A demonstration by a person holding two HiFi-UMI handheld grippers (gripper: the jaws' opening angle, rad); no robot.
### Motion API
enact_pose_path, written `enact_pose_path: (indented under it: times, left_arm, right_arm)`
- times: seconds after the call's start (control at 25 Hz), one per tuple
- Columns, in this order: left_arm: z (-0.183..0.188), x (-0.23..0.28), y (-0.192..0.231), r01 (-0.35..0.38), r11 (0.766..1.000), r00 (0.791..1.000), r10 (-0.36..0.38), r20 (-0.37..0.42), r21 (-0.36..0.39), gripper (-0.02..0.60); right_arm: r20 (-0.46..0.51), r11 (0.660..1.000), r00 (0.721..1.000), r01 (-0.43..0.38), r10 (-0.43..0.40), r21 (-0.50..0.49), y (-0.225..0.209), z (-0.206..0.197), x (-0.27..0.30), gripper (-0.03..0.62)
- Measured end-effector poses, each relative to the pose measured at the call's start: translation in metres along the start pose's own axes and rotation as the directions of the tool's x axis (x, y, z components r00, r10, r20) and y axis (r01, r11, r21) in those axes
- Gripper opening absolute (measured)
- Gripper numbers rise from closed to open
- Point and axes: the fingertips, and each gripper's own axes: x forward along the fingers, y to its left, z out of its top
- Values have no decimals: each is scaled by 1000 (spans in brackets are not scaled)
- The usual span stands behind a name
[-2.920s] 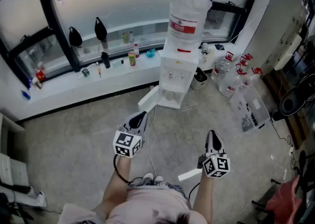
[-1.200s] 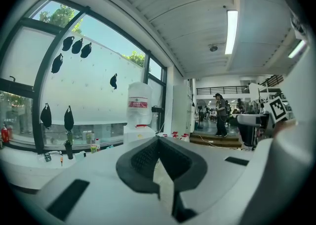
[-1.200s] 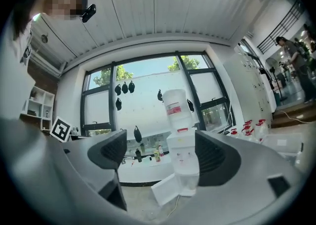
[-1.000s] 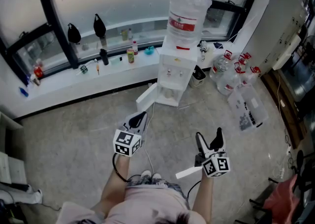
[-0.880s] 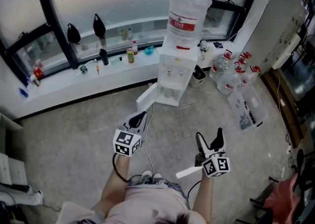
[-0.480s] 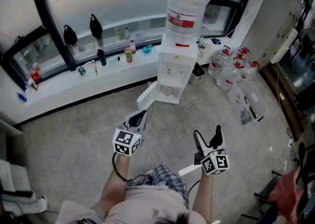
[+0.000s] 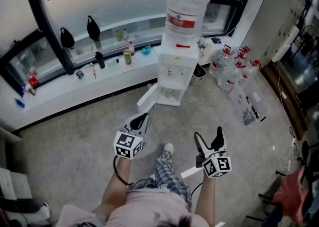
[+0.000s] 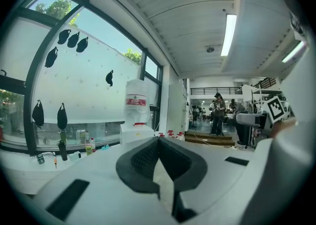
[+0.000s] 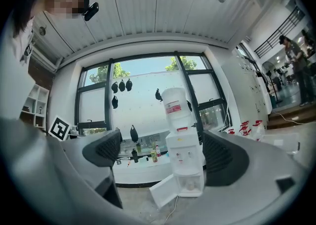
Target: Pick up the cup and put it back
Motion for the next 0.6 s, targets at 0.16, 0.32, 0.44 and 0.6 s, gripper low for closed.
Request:
enact_pose_path:
  times: [0.16,0.32,0.44,0.6]
  left_arm:
    - [1,18,6,-2,1000,1000,2,0,5,25]
    - [3,40,18,-6,1000,1000,6,-2,9,25]
    - [7,59,27,-7,1000,1000,7,-3,7,25]
    - [8,91,35,-5,1000,1000,5,-6,10,25]
  right_arm:
    - [4,1000,1000,-11,11,2,-9,-1,16,511]
    - [5,1000,1000,-24,24,7,-19,-2,40,511]
    - [7,1000,1000,-23,23,6,-29,-1,60,511]
    - [6,1000,1000,-24,24,8,-49,-1,89,511]
